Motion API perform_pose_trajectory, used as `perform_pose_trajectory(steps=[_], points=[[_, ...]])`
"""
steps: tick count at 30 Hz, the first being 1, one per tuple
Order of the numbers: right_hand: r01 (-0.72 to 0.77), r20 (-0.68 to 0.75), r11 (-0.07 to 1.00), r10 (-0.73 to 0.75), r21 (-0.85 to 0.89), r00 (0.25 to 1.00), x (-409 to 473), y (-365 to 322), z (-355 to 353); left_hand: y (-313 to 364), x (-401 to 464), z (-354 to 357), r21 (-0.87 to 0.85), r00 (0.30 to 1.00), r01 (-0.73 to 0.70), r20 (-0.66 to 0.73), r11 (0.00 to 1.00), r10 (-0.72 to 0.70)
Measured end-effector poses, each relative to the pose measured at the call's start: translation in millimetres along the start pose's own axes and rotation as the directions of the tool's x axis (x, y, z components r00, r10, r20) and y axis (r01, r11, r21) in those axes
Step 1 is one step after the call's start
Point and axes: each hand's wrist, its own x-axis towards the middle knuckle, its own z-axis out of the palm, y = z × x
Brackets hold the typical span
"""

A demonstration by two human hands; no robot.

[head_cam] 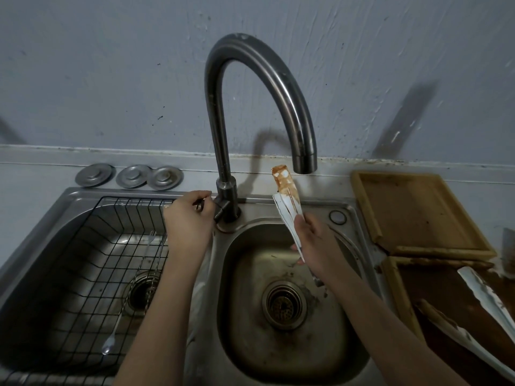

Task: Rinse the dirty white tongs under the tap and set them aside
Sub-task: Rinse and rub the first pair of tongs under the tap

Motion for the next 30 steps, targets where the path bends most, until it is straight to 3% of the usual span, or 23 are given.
perform_pose_trajectory(steps=[23, 25, 27, 30], points=[[0.071, -0.038, 0.997, -0.071, 0.003, 0.997, -5, -7, 1, -11, -13, -5, -0.121, 0.996, 0.093, 0.013, 0.988, -0.092], [0.099, -0.049, 0.995, -0.101, -0.024, 0.994, -4, -5, 1, -8, -16, -6, -0.021, 0.998, 0.046, 0.034, 0.999, -0.045], [0.130, -0.045, 0.990, -0.133, -0.058, 0.990, -6, -2, 1, -2, -27, -6, 0.155, 0.996, -0.093, 0.024, 0.984, 0.090], [0.148, -0.027, 0.985, -0.151, -0.086, 0.988, -10, 4, 5, 13, -59, -1, 0.025, 0.984, -0.174, 0.043, 0.984, 0.173]])
